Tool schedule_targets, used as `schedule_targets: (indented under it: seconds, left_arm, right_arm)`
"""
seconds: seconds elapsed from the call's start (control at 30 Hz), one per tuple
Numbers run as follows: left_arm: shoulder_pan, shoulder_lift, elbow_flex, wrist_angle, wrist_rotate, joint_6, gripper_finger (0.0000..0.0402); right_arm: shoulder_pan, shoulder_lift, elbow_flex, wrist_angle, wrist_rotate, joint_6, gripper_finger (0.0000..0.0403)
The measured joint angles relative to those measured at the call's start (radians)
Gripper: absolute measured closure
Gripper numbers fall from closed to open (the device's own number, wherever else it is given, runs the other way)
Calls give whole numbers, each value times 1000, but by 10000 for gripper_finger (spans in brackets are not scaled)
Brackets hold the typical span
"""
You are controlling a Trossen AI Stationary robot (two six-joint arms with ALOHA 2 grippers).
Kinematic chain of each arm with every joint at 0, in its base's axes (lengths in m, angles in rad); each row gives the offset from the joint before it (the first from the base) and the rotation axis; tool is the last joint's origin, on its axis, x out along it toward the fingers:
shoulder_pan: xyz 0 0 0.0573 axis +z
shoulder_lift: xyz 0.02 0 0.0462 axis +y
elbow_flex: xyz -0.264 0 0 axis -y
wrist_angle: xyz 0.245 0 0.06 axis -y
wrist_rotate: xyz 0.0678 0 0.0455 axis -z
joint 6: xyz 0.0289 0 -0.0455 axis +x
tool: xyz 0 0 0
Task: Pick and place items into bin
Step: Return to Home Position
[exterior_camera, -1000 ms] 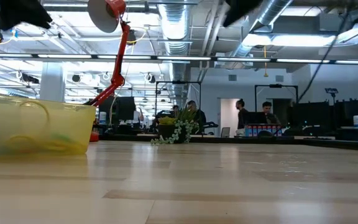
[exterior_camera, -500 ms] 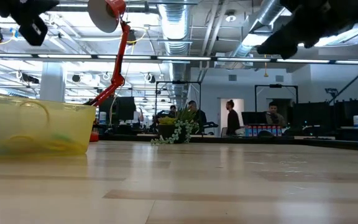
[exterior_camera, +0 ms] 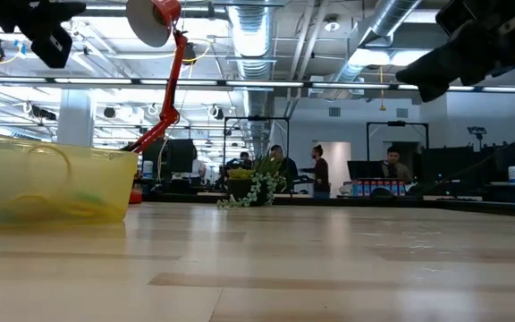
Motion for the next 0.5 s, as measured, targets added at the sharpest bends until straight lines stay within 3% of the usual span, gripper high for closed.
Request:
schedule_targets:
  seconds: [0.2,0.37,0.5]
  left_arm:
    - [0,0,0,39,97,91,319]
    - [0,0,0,35,115,98,319]
    - [0,0,0,30,115,98,319]
  right_arm:
    - [-13,-59,-126,144,-21,5,284]
    - [-14,-76,-248,344,-26,5,284]
    - [-47,-75,-257,355,-14,1,284]
